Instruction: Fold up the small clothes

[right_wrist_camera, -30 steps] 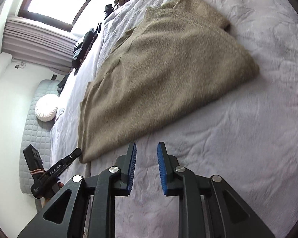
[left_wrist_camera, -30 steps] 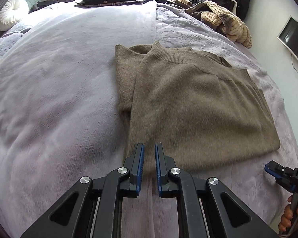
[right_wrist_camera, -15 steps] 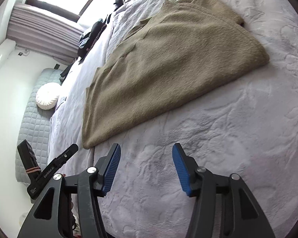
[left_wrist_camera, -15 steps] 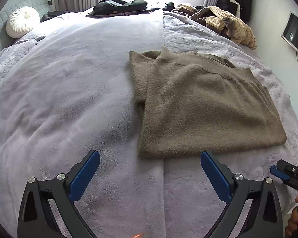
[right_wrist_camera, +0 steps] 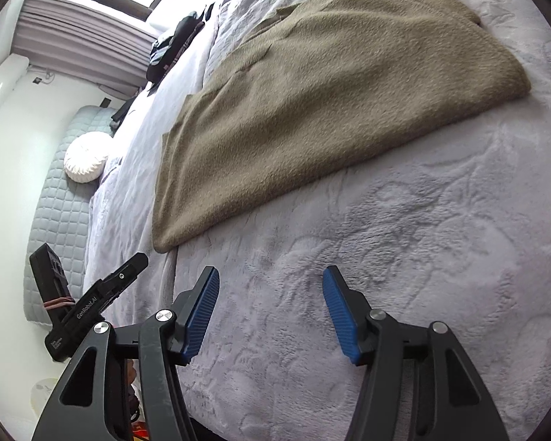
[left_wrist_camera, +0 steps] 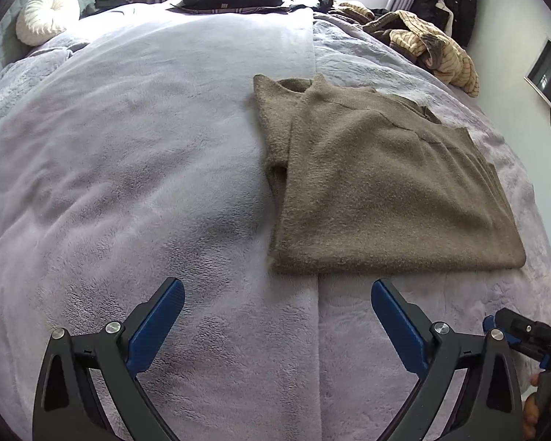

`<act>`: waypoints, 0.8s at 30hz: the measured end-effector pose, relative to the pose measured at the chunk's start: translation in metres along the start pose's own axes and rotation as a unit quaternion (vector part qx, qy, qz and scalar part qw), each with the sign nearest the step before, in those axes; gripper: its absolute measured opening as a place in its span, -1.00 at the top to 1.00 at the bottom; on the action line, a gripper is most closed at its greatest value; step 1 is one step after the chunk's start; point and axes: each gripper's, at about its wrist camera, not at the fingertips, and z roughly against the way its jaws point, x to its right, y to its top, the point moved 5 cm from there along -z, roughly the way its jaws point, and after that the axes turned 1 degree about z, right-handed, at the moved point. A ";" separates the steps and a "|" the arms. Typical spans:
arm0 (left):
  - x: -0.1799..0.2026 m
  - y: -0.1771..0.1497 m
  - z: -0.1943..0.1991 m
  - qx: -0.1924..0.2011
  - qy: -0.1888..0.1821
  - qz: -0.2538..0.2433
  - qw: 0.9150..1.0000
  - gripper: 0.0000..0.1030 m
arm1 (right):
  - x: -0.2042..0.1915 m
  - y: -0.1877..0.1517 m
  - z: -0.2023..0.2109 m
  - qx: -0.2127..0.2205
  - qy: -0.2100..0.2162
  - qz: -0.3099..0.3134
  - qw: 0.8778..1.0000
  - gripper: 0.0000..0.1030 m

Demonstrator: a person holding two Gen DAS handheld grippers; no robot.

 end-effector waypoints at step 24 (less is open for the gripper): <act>-0.038 0.031 -0.020 -0.010 -0.157 0.110 0.981 -0.97 | -0.072 0.044 -0.117 0.012 0.141 -0.092 0.986 -0.05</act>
